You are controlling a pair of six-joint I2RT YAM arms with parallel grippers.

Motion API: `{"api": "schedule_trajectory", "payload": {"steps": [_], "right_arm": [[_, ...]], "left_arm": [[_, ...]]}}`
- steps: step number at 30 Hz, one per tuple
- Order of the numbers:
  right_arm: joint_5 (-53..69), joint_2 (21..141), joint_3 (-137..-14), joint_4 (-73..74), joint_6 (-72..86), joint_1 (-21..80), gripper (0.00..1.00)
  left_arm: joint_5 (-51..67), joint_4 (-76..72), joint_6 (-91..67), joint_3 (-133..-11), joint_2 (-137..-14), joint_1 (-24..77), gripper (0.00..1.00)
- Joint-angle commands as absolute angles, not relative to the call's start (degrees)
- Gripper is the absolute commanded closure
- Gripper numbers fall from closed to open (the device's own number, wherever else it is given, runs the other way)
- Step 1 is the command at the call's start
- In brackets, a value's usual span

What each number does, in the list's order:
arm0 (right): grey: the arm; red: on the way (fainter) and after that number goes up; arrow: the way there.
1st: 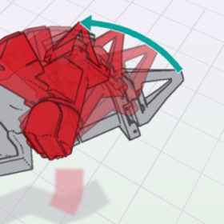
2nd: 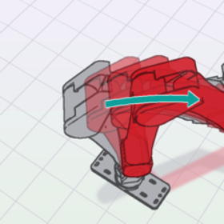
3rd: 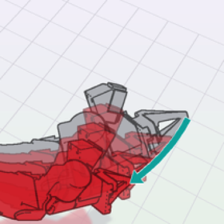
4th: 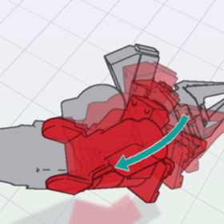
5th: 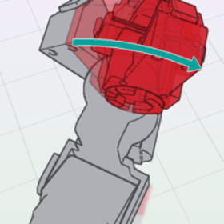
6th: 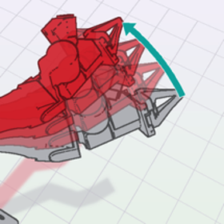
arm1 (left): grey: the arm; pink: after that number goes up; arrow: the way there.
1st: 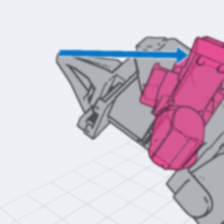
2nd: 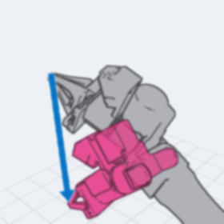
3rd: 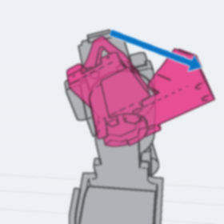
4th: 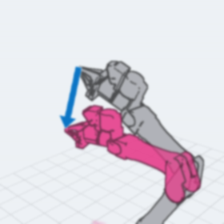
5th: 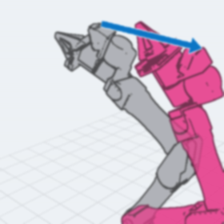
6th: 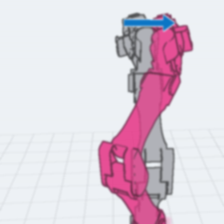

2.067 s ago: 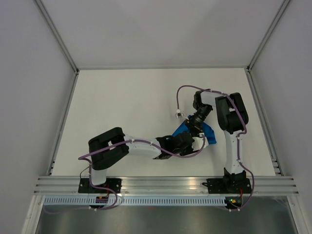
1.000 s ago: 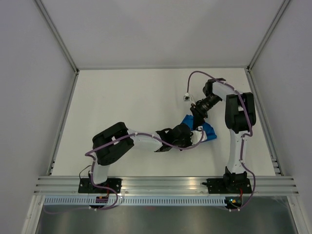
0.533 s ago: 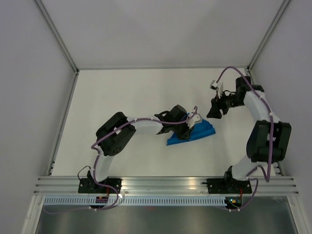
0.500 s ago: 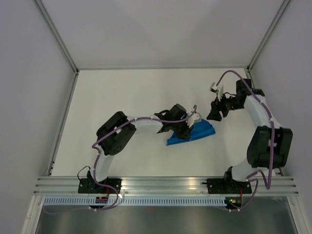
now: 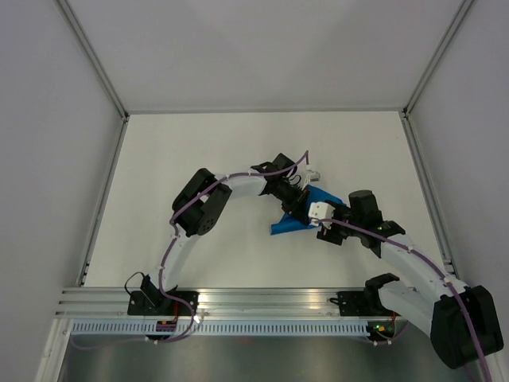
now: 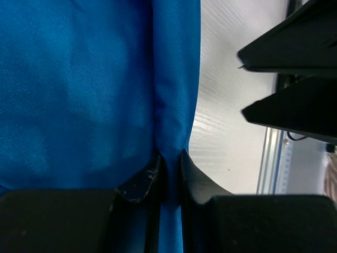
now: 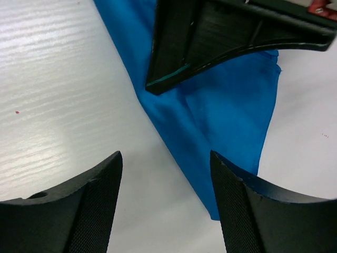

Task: Fold the napkin, place the utensils inside, and roll it up
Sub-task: Roll the napkin with the utensil

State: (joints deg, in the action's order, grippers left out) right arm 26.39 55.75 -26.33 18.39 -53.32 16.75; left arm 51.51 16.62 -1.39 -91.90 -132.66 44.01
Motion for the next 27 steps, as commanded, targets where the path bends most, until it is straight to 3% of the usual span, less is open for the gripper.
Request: {"api": "schedule_trajectory", "payload": {"steps": [1,15,20,23,27], "right_arm": [[18.0,55.5,-23.1,8.4,-55.2,20.6,0.27],[6.2,61.3,-17.1,0.4,-55.4,33.7,0.30],[6.4,63.2,-17.9,1.8,-54.8,34.5,0.42],[7.1,64.6,-19.6,4.1,-54.3,34.6,0.55],[7.8,66.7,-21.3,6.8,-54.0,34.5,0.60]], "left_arm": [[51.0,28.3,-1.8,-91.4,-138.6,43.7,0.98],[54.0,33.5,-0.9,-95.6,-141.9,42.5,0.98],[54.3,34.5,-0.4,-95.8,-141.9,42.1,0.96],[54.7,34.5,-0.2,-95.8,-141.1,41.7,0.93],[54.9,34.5,-0.2,-95.8,-139.7,41.2,0.89]]}}
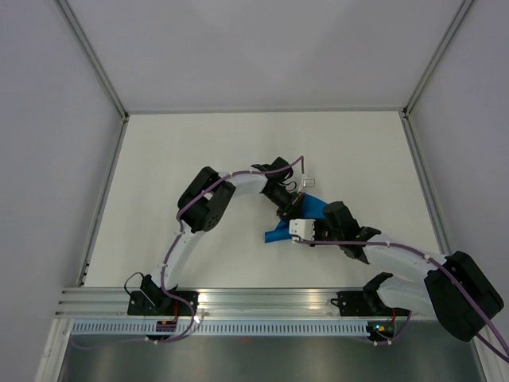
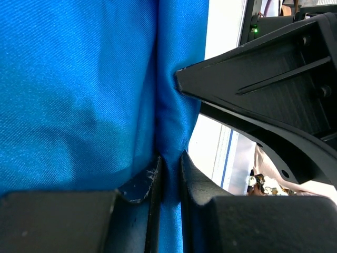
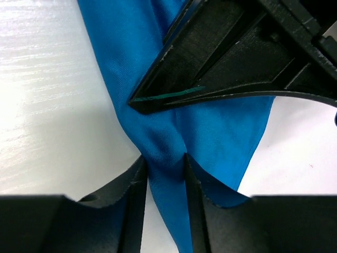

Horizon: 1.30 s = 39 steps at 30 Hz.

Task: Fold the napkin, place the utensils inside, and roll it up
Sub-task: Roll the napkin with the utensil

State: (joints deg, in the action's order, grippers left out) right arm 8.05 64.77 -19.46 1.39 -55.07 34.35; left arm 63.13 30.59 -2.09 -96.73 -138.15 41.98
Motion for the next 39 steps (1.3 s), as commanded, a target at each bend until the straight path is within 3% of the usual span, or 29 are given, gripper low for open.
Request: {"api": "schedule_trajectory", "payload": {"steps": [1,4,8,11,19,30,34,39], "right_arm": [[8.3,67.1,-21.7,7.4,-53.9,34.5,0.63],[9.7,68.8,-23.8,10.5,-53.4,34.5,0.66],[12.8,72.2,-27.3,16.2,-53.0,34.2,0.69],[15.8,75.0,-31.4,20.3,-53.8,33.1,0.69],[24.4,84.6,-41.7,34.9,-59.3,26.2,0.69],[34.1,105.1,-62.0,56.9,-70.4,18.2,0.70],[35.8,111.3,-69.3,63.8,-73.4,16.6,0.69],[37.0,118.7,-75.7,70.3,-75.7,15.5,0.69]], "left_arm": [[54.4,34.5,-0.1,-95.9,-139.2,40.9,0.87],[54.7,34.5,-0.1,-96.0,-137.6,40.3,0.78],[52.7,32.8,-0.4,-95.5,-133.8,39.8,0.59],[51.4,30.2,-1.9,-94.7,-130.2,39.4,0.55],[40.8,21.2,-9.5,-90.8,-121.1,36.2,0.54],[15.4,-14.8,-16.3,-58.2,-96.8,33.0,0.54],[8.0,-28.7,-15.2,-42.8,-86.9,35.1,0.53],[-4.2,-30.7,-6.2,-39.2,-82.4,45.3,0.52]]}}
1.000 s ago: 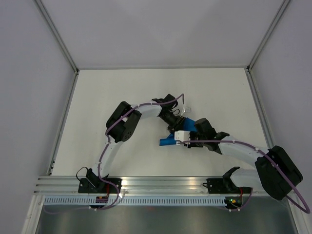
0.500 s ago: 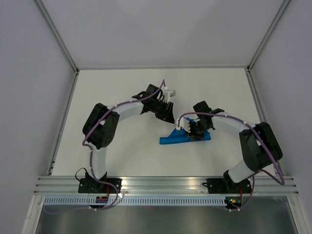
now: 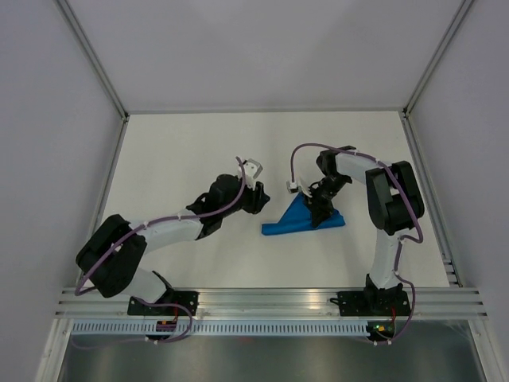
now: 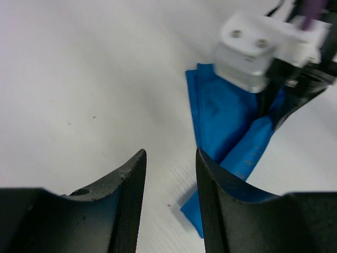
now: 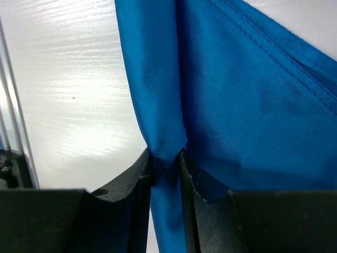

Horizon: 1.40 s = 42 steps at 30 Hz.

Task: Fold the napkin, place the utensils inside, and roll it up
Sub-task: Roll the napkin with the utensil

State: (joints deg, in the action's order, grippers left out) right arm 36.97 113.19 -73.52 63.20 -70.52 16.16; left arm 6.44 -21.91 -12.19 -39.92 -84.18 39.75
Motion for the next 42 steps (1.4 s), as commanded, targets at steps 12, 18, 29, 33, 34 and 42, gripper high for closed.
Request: {"api": "schedule_trajectory", "payload": {"steps": [12,18,29,33,34,42], "right_arm": [[36.7,127.0,-84.4,75.1,-75.8,14.3,0.68],[35.9,127.9,-84.6,74.5,-74.7,13.9,0.69],[35.2,129.3,-85.1,74.3,-73.7,13.6,0.69],[35.1,129.6,-85.1,74.3,-73.5,13.6,0.69],[35.0,129.6,-85.1,74.3,-73.5,13.6,0.69],[35.6,128.2,-85.3,74.4,-72.3,13.6,0.57]], "left_arm": [[-17.4,-21.1,18.6,-51.2,-98.5,67.3,0.50],[-14.6,-18.8,23.3,-56.1,-105.4,69.7,0.50],[-14.7,-18.5,25.2,-59.0,-112.4,70.3,0.50],[-15.6,-19.2,25.6,-58.8,-114.5,70.3,0.59],[-15.7,-19.5,25.6,-58.6,-114.6,70.3,0.63],[-10.5,-15.8,24.4,-58.0,-114.1,70.0,0.94]]}}
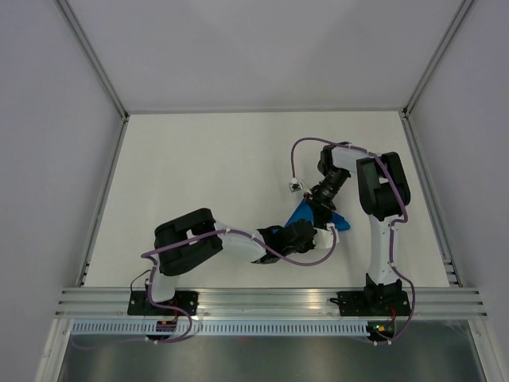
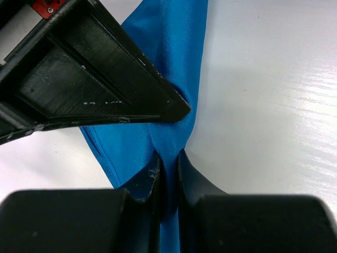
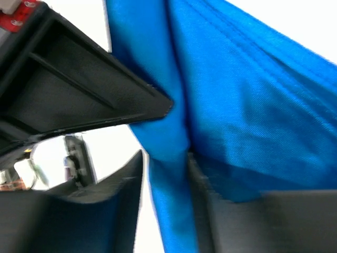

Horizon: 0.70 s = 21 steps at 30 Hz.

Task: Fold the napkin, place the utensils inside, and roll it up
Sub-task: Roll the napkin with the utensil

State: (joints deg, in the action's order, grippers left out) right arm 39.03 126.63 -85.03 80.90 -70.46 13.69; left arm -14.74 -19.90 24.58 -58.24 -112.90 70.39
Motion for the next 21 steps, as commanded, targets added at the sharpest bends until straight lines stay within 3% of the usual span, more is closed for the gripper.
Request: {"api": "schedule_trajectory", "payload": {"steps": [1,6,7,9,21], "right_arm": [[36.1,127.2,-85.3,74.4,-71.7,13.5,0.51],[38.9,123.1,-86.0,74.3,-70.0,12.7,0.36],[40.2,121.5,-86.3,74.5,-69.6,12.6,0.27],[41.3,119.8,-87.5,74.5,-68.3,11.8,0.20],[49.5,103.5,-87.5,59.7,-50.7,0.2,0.19]], "left_arm": [[-8.9,-15.0,24.2,-58.3,-114.1,69.8,0.94],[-4.0,-11.2,22.7,-59.1,-114.3,69.0,0.98],[-3.1,-11.0,22.5,-59.1,-114.4,68.8,0.98],[-1.9,-10.4,21.9,-59.3,-114.4,68.6,0.98],[12.2,1.6,12.2,-66.3,-115.5,60.2,0.98]]}}
